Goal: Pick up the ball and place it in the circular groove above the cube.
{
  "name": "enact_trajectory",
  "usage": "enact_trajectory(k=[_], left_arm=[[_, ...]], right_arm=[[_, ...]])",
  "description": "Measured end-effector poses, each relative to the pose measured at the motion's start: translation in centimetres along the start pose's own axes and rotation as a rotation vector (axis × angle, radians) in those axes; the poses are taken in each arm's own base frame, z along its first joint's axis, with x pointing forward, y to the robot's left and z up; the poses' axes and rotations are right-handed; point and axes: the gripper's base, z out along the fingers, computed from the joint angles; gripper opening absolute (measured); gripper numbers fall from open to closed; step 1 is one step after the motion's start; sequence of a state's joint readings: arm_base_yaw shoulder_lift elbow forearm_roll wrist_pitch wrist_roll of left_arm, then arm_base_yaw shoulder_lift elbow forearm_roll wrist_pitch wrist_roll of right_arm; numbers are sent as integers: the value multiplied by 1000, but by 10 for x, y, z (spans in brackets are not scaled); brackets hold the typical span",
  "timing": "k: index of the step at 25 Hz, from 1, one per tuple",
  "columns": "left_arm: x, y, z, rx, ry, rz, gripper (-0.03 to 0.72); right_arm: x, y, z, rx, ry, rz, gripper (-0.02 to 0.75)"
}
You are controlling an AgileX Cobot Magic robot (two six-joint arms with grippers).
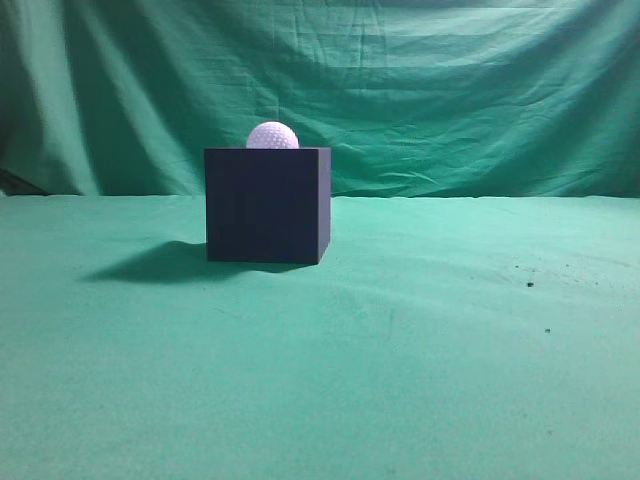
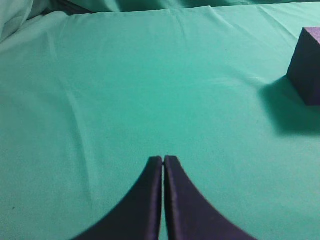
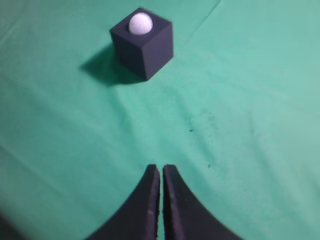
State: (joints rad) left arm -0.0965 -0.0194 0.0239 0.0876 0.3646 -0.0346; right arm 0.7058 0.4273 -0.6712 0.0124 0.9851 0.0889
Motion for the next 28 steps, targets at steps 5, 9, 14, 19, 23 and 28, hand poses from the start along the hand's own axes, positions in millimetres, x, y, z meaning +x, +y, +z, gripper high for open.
enact_trajectory(k=[5,9,14,19,23,28], left_arm=[[0,0,0,0,0,0,0],[0,0,0,0,0,0,0],[0,0,0,0,0,0,0],[0,0,0,0,0,0,0],[0,0,0,0,0,0,0],[0,0,0,0,0,0,0]], right_arm=[[19,-8,8,59,-142,-39,0],[39,-15,18,133,-336,6,0],[70,-27,35,319,-492,81,0],[100,-38,56,473,-492,176,0],[120,-45,71,548,-436,270,0],[127,-47,76,562,-407,307,0]])
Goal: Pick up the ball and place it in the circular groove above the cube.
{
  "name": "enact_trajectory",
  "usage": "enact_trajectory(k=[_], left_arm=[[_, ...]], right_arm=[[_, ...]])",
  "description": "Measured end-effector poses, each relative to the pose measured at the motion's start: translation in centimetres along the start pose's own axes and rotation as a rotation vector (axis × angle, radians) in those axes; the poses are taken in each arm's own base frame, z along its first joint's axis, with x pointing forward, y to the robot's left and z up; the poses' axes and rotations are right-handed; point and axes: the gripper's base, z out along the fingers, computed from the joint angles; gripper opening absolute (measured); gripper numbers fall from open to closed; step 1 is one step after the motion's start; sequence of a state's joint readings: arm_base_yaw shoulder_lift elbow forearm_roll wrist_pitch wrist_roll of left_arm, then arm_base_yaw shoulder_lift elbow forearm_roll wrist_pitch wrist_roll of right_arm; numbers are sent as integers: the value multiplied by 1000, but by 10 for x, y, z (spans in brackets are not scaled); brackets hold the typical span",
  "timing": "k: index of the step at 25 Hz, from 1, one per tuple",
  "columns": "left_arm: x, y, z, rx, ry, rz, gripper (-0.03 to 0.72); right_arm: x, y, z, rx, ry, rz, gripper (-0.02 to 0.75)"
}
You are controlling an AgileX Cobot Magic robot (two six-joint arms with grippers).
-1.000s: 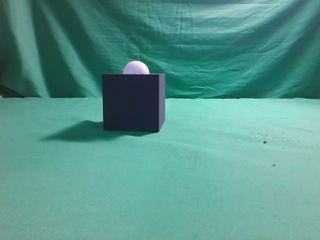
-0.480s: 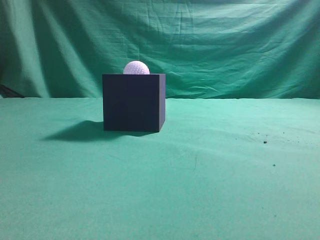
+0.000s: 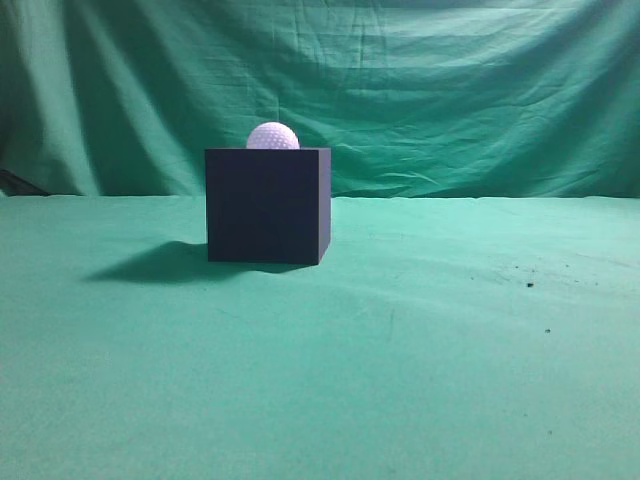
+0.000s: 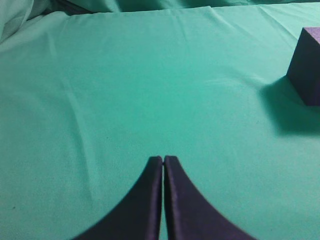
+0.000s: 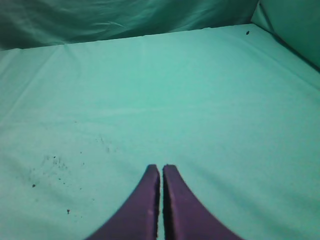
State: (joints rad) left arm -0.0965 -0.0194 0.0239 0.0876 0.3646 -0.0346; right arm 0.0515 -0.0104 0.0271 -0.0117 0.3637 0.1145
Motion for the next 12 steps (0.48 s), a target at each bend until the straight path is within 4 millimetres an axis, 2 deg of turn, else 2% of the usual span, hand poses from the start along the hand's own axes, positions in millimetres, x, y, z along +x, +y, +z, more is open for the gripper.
enact_trajectory(k=[12], left_arm=[[0,0,0,0,0,0,0]], right_arm=[[1,0,0,1,10,3,0]])
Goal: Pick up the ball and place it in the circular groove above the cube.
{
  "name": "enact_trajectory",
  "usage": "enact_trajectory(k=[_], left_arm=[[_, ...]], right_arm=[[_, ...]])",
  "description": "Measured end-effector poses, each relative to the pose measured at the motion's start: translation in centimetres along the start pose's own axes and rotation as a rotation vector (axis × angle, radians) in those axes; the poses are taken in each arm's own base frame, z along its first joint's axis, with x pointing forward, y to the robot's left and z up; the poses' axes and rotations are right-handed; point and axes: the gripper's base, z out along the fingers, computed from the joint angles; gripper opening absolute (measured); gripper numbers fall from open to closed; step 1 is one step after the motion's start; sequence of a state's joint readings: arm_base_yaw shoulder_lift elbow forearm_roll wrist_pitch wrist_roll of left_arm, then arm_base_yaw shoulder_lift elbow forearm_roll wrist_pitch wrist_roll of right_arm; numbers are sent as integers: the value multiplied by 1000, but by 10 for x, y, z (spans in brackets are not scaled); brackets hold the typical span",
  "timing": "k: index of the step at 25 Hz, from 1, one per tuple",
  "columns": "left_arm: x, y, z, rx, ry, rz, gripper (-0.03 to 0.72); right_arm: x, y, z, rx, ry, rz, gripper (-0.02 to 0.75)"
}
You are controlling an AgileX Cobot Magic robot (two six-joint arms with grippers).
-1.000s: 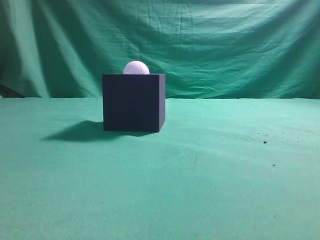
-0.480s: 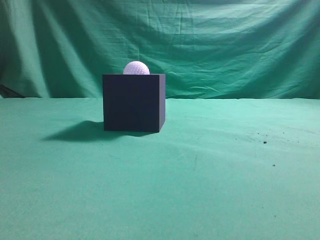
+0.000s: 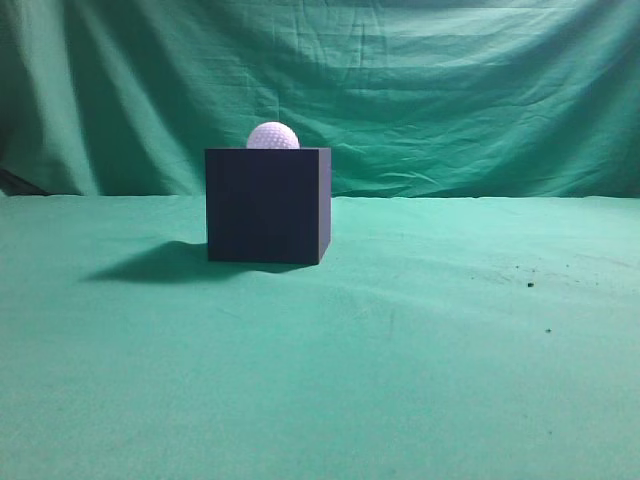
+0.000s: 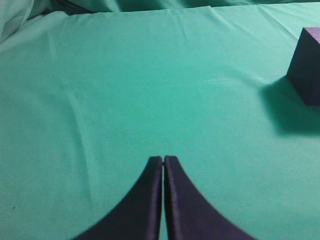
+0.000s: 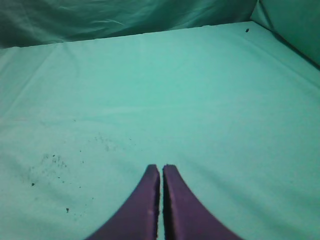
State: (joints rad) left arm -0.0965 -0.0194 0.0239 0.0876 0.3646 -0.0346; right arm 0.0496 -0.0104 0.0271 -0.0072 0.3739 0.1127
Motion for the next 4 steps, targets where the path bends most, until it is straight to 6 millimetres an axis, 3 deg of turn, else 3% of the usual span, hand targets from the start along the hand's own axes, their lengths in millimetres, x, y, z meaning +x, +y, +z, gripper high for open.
enact_trajectory(k=[4], left_arm=[[0,0,0,0,0,0,0]], right_arm=[[0,0,0,0,0,0,0]])
